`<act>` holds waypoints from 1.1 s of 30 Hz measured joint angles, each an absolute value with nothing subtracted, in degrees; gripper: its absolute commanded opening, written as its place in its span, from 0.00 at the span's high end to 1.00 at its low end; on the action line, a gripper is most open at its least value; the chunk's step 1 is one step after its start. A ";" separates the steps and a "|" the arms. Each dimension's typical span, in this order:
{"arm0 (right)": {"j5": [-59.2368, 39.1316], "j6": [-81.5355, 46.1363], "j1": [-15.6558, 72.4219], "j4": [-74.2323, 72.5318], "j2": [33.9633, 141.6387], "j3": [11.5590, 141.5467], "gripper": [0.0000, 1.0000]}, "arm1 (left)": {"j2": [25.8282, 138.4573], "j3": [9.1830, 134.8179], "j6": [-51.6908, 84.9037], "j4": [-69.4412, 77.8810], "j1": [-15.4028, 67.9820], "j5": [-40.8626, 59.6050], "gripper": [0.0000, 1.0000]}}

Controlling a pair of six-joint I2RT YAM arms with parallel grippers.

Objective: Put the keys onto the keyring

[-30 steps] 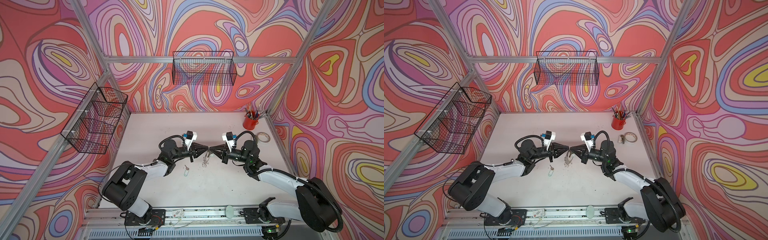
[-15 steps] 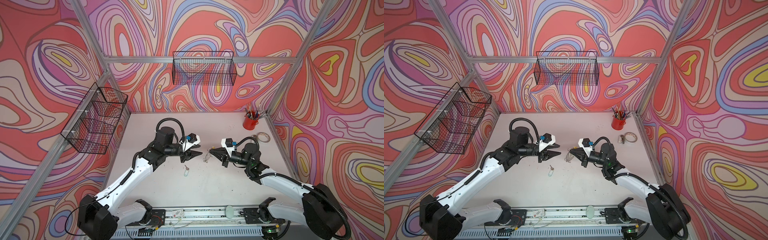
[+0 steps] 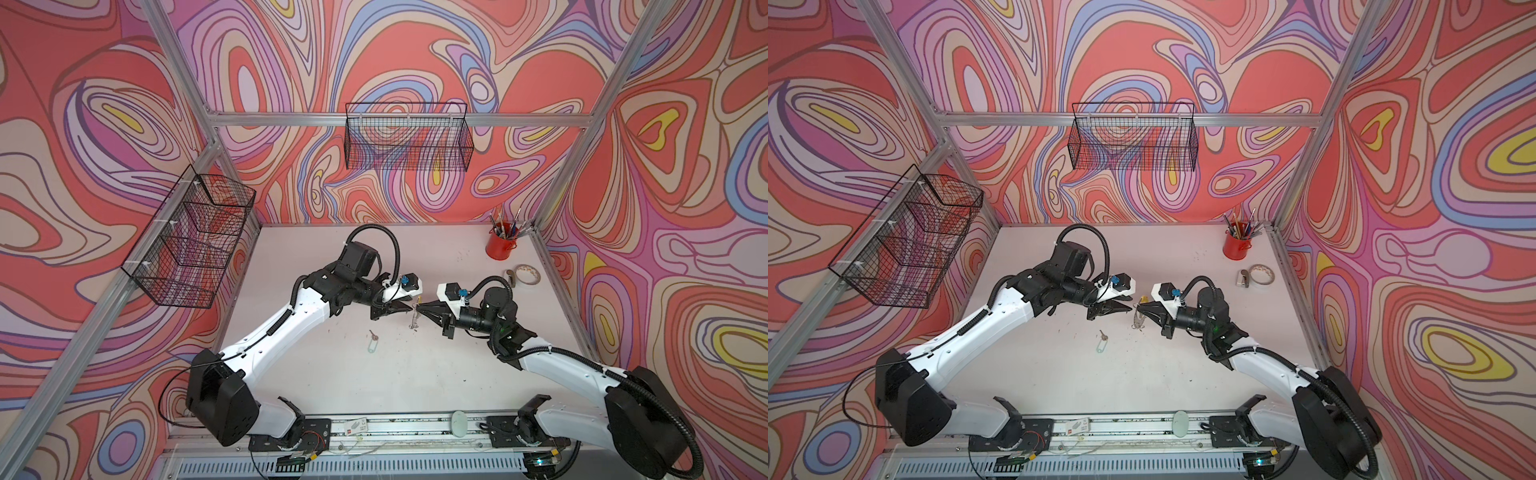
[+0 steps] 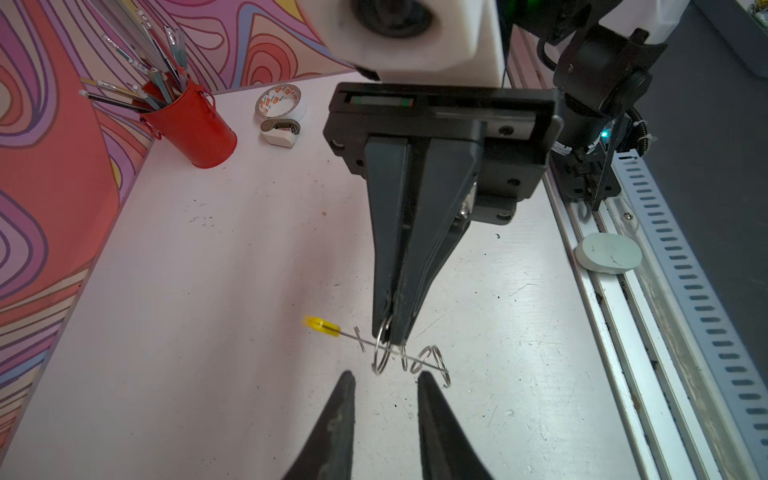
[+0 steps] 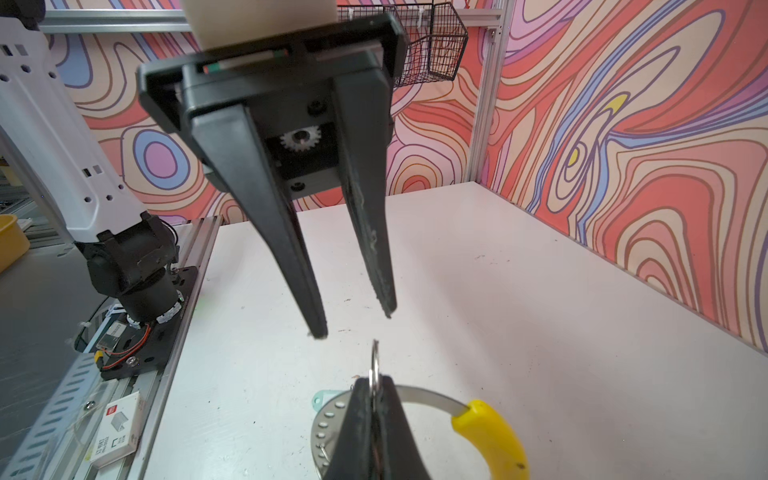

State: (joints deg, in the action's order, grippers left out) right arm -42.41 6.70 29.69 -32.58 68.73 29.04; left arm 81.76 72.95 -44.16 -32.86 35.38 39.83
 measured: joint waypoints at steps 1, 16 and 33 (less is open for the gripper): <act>-42.37 6.70 29.71 -32.67 68.73 29.04 1.00 | 82.02 73.30 -44.64 -33.28 35.70 39.53 0.73; -42.35 6.68 30.09 -33.43 69.12 29.04 1.00 | 84.42 75.24 -46.11 -34.30 36.82 37.67 0.85; -37.47 5.93 30.11 -33.61 68.23 28.49 0.69 | 84.49 73.32 -37.06 -29.19 35.73 35.38 1.00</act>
